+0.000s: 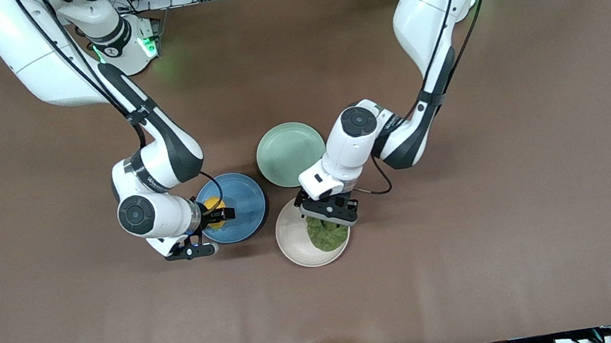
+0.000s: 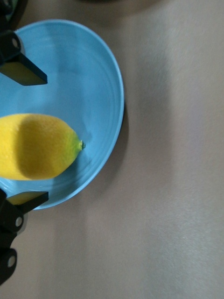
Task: Pick lemon and lettuce from blue and beige plates
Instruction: 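Lower the right gripper onto the lemon while the left gripper lowers onto lettuce, then close the right gripper on the lemon and lift it off the blue plate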
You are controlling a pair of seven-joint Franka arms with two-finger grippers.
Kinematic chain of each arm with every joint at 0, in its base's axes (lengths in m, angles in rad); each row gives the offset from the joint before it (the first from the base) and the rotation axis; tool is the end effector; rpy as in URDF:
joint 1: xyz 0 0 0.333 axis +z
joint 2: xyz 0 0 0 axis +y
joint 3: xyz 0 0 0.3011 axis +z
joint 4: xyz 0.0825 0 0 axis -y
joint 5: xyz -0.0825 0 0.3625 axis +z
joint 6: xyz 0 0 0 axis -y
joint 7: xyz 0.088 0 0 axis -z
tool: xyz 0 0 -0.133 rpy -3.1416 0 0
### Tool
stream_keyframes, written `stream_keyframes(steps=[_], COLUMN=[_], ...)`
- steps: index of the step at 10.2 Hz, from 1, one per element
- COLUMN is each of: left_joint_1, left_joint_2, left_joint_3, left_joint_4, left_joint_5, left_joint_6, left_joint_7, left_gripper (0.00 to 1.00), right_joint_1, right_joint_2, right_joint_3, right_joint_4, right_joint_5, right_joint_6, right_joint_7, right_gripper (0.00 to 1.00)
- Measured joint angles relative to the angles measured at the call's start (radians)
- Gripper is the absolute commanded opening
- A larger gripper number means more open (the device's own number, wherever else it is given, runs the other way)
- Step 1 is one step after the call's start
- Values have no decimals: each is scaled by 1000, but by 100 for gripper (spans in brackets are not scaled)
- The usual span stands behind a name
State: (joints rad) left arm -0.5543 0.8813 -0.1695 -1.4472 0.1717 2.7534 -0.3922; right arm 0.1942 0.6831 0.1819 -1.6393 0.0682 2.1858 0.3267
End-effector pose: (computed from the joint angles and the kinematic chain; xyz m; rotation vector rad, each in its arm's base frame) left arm 0.5692 -0.4743 0.1936 2.7948 -0.5467 0.5270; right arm 0.6028 0.2320 0.1902 -3.0138 0.0398 0.2694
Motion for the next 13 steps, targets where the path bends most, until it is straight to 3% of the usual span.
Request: stream_keyframes(steps=[2,3,5,7,8,10,12,13], left_joint_1=[-32,-43,-46,-47,-47,-49,-49,-49], left_joint_2=[21,31,42,43,43,44,46,46], left_joint_3=[24,41,54,57,57,57,58,58], left_joint_4=[0,0,0,0,0,0,0,0], left_joint_5=[31,50,66,69,74,83,84,85], left_joint_6=[0,0,0,0,0,0,0,0], left_joint_7=[0,0,1,4,5,5,5,5], left_gripper=[100,100,98,83,82,69,53,37], right_joint_1=[0,0,1,2,2,1,-23,-63], right_joint_2=[3,5,6,8,7,5,-11,-32], right_joint_3=[0,0,2,2,2,3,-2,-4], right_joint_4=[-9,-10,-12,-17,-17,0,115,165], right_joint_5=[3,3,4,4,4,17,71,75], right_joint_6=[-2,-2,-2,-2,-3,-21,-209,-316], right_joint_7=[18,33,43,45,46,46,38,-6], right_gripper=[100,94,52,10,0,0,0,0])
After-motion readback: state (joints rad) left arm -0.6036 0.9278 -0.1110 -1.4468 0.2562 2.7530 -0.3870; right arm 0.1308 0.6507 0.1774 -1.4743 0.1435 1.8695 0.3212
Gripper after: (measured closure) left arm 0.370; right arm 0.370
